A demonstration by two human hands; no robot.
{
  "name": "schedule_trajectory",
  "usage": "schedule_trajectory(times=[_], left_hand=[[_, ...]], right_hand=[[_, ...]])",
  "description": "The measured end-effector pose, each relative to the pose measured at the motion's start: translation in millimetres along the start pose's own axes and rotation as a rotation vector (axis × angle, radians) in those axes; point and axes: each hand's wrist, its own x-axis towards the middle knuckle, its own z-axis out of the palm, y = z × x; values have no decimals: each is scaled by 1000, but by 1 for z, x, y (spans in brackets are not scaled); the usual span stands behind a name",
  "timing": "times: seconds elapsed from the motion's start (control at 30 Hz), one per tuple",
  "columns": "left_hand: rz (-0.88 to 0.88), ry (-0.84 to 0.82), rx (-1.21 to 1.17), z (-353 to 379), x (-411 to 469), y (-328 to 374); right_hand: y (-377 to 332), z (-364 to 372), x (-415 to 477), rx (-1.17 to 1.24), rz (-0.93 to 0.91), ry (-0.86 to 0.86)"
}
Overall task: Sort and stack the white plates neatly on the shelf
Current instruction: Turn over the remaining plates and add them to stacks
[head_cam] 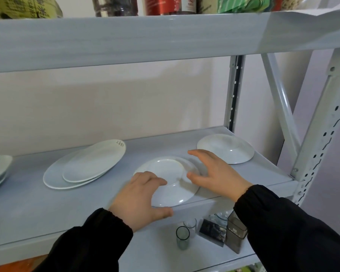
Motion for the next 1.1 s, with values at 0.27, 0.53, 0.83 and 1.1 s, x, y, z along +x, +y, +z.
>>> schedule_trajectory(times=[0.27, 0.53, 0.83, 1.1], left_hand=[[-316, -279, 10, -16, 17, -33], [-210, -321, 72, -5, 6, -27], [-163, -229, 229, 8, -19, -8], [-32, 0, 404, 12, -29, -12]], right_hand=[[1, 7, 10, -40, 74, -214], [-4, 13, 7, -169, 63, -325], [-12, 7, -15, -217, 37, -401], [-18, -2, -20, -278, -3, -448]])
